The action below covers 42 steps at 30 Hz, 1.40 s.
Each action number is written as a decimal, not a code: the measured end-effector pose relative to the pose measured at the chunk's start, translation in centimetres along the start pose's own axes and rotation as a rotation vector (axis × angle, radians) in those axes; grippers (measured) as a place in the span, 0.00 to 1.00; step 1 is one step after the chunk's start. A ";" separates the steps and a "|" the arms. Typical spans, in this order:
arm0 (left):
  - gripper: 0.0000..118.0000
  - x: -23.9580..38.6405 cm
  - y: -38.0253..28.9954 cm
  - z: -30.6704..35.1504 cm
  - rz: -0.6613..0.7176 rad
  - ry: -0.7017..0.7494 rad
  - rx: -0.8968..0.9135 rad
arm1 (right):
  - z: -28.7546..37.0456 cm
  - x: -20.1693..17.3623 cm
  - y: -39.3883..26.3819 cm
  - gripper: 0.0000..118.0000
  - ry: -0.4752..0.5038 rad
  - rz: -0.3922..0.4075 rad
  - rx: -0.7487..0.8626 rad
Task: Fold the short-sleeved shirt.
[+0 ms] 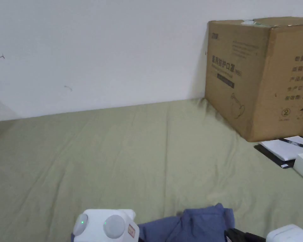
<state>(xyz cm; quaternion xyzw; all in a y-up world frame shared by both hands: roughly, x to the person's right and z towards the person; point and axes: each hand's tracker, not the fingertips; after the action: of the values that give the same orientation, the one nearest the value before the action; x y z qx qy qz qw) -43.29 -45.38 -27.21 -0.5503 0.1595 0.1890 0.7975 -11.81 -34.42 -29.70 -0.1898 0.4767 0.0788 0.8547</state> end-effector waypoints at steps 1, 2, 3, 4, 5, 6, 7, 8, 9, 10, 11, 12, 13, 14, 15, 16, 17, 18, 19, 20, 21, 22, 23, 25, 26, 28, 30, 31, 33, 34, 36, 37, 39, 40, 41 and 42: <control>0.01 0.8 0.2 0.3 -0.033 0.015 0.018 | 0.0 -0.1 -0.1 0.03 0.002 0.004 -0.002; 0.01 1.5 0.2 0.6 -0.044 0.006 0.024 | 0.0 -0.2 -0.2 0.03 0.006 0.004 -0.005; 0.01 2.0 0.2 0.9 -0.030 -0.025 0.021 | 0.0 -0.2 -0.3 0.03 0.013 0.000 -0.009; 0.01 2.5 0.4 1.2 -0.004 -0.078 0.012 | 0.0 -0.2 -0.3 0.03 0.021 -0.012 -0.012; 0.01 2.7 0.7 1.3 0.036 -0.187 -0.015 | -0.1 -0.3 -0.5 0.03 0.024 -0.022 -0.014; 0.01 2.8 1.0 1.4 0.086 -0.292 -0.047 | -0.3 -0.4 -0.6 0.03 0.026 -0.030 -0.016; 0.01 2.7 1.4 1.2 0.125 -0.384 -0.064 | -0.4 -0.5 -0.7 0.03 0.030 -0.034 -0.020; 0.01 2.5 1.4 1.4 0.151 -0.518 -0.069 | -0.5 -0.6 -0.7 0.03 0.038 -0.039 -0.026; 0.01 2.2 1.4 1.8 0.170 -0.645 -0.059 | -0.5 -0.7 -0.7 0.03 0.043 -0.043 -0.029; 0.01 1.7 1.2 2.5 0.172 -0.738 -0.024 | -0.5 -0.7 -0.7 0.03 0.050 -0.045 -0.028; 0.01 1.4 0.9 3.3 0.170 -0.782 0.021 | -0.5 -0.8 -0.6 0.03 0.053 -0.043 -0.027; 0.01 0.4 0.6 4.4 0.167 -0.781 0.079 | -0.5 -0.8 -0.6 0.03 0.056 -0.038 -0.027; 0.01 -1.0 0.1 5.4 0.171 -0.771 0.127 | -0.6 -0.8 -0.5 0.03 0.057 -0.032 -0.027; 0.01 -2.7 -0.4 6.3 0.191 -0.761 0.157 | -0.6 -0.8 -0.5 0.03 0.055 -0.027 -0.029; 0.01 -4.4 -1.0 7.1 0.222 -0.761 0.167 | -0.7 -0.8 -0.4 0.03 0.052 -0.024 -0.032; 0.01 -6.8 -1.8 7.8 0.254 -0.780 0.169 | -1.0 -0.7 -0.4 0.03 0.050 -0.024 -0.036; 0.02 -9.2 -2.5 8.2 0.287 -0.795 0.168 | -1.2 -0.8 -0.3 0.03 0.048 -0.025 -0.040; 0.12 -11.9 -3.4 8.3 0.320 -0.807 0.168 | -1.5 -0.8 -0.3 0.03 0.046 -0.024 -0.045; 0.30 -14.0 -4.3 8.7 0.352 -0.825 0.172 | -1.8 -1.0 -0.3 0.03 0.046 -0.025 -0.050; 0.54 -16.4 -5.4 8.7 0.401 -0.844 0.175 | -2.1 -1.1 -0.2 0.03 0.048 -0.028 -0.055; 0.86 -18.6 -6.5 8.5 0.453 -0.862 0.177 | -2.5 -1.3 -0.2 0.03 0.056 -0.039 -0.064; 1.00 -20.7 -7.6 8.2 0.503 -0.880 0.177 | -2.9 -1.4 -0.2 0.03 0.077 -0.064 -0.080; 1.00 -22.0 -8.6 8.2 0.538 -0.882 0.193 | -3.4 -1.6 -0.1 0.03 0.091 -0.082 -0.093; 1.00 -24.9 -10.3 6.7 0.622 -0.847 0.240 | -4.2 -2.2 0.0 0.03 0.094 -0.080 -0.109; 1.00 -26.1 -11.0 5.8 0.663 -0.852 0.252 | -4.7 -2.5 0.0 0.03 0.094 -0.076 -0.118; 1.00 -27.5 -11.8 4.0 0.719 -0.890 0.248 | -5.4 -3.1 -0.1 0.03 0.101 -0.071 -0.134; 1.00 -28.2 -12.5 1.3 0.748 -0.902 0.225 | -6.0 -3.7 -0.1 0.03 0.112 -0.079 -0.154; 1.00 -28.4 -12.9 -0.6 0.750 -0.924 0.211 | -6.3 -4.0 -0.1 0.03 0.120 -0.090 -0.168; 1.00 -27.6 -13.0 -3.7 0.748 -1.054 0.142 | -6.9 -4.3 -0.2 0.03 0.135 -0.112 -0.189; 1.00 -27.1 -12.8 -4.8 0.721 -1.150 0.162 | -7.1 -4.5 -0.3 0.03 0.136 -0.115 -0.200; 1.00 -25.6 -11.9 -7.1 0.700 -1.299 0.172 | -7.7 -4.8 -0.4 0.03 0.132 -0.115 -0.218; 1.00 -24.7 -11.4 -8.5 0.718 -1.332 0.139 | -8.0 -4.8 -0.5 0.03 0.130 -0.116 -0.229; 1.00 -23.0 -10.4 -10.2 0.711 -1.359 0.093 | -8.5 -4.8 -0.6 0.03 0.124 -0.122 -0.246; 1.00 -22.3 -9.9 -10.4 0.668 -1.319 0.105 | -8.7 -4.7 -0.6 0.03 0.123 -0.125 -0.250; 0.99 -21.7 -9.7 -10.6 0.630 -1.285 0.115 | -8.9 -4.6 -0.6 0.03 0.123 -0.129 -0.252; 0.91 -21.2 -9.6 -10.8 0.605 -1.236 0.130 | -9.0 -4.5 -0.7 0.03 0.122 -0.132 -0.254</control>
<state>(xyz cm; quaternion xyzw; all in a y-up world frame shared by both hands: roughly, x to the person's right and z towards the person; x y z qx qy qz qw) -57.78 -61.31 -13.25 -0.2239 -0.1667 0.6720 0.6859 -21.05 -38.47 -29.97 -0.3317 0.5005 0.0703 0.7966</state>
